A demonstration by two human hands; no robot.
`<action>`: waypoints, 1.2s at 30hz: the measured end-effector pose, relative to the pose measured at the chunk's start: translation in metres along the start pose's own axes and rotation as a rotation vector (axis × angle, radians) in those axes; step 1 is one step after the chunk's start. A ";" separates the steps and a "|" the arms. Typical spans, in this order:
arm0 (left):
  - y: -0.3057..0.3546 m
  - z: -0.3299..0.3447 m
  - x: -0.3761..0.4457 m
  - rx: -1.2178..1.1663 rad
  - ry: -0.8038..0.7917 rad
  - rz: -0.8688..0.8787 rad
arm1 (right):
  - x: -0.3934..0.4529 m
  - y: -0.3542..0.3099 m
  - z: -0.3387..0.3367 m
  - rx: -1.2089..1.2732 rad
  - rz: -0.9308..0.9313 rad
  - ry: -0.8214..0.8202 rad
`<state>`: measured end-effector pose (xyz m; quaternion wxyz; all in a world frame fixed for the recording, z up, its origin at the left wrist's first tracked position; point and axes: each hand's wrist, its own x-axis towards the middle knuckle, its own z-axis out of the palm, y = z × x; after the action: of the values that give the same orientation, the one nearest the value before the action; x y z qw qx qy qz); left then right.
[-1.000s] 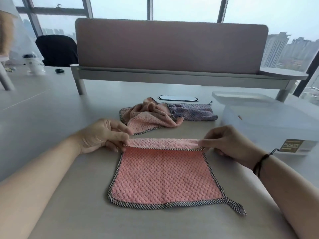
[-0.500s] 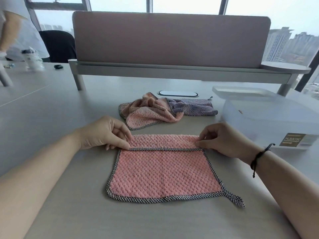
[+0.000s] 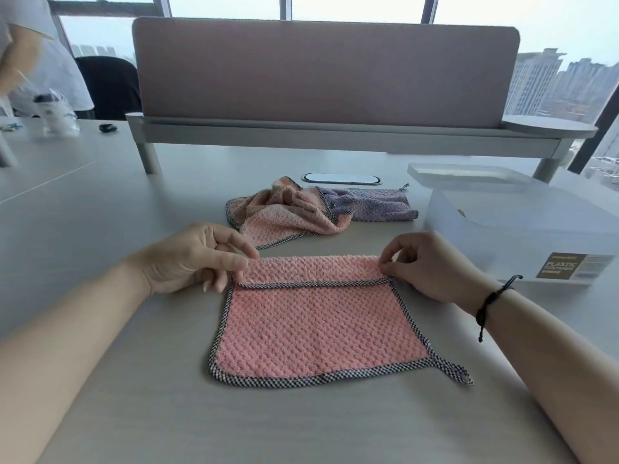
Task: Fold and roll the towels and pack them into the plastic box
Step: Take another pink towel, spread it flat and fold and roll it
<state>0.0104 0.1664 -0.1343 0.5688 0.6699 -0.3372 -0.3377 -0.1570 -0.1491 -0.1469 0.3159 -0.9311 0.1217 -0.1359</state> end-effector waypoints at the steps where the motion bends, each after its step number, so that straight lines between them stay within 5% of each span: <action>1: 0.000 0.002 0.001 -0.028 0.026 0.033 | 0.000 0.001 0.000 -0.009 0.007 0.011; 4: -0.001 0.011 0.005 0.011 0.193 0.198 | 0.000 0.001 0.003 -0.059 0.046 0.073; 7: -0.004 0.020 0.007 0.616 0.387 0.385 | -0.007 -0.008 0.005 -0.208 -0.045 0.222; 9: -0.004 0.033 0.007 0.957 0.241 0.400 | -0.016 -0.023 0.010 -0.262 -0.215 0.263; 12: -0.006 0.058 0.011 1.231 -0.088 0.180 | -0.029 -0.047 0.026 -0.322 -0.424 -0.059; 14: -0.008 0.070 0.012 1.367 -0.154 0.079 | -0.032 -0.052 0.037 -0.405 -0.384 -0.332; 16: -0.006 0.074 0.010 1.409 -0.145 0.018 | -0.031 -0.049 0.038 -0.477 -0.298 -0.453; 24: -0.003 0.070 0.001 1.454 -0.171 -0.064 | -0.031 -0.042 0.028 -0.555 -0.259 -0.480; 36: -0.009 0.058 0.018 1.333 -0.050 0.026 | -0.029 -0.036 0.014 -0.307 -0.222 -0.250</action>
<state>-0.0277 0.1220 -0.1519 0.0289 0.8660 -0.4949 -0.0652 -0.1744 -0.1049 -0.1404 0.1662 -0.9855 -0.0022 -0.0333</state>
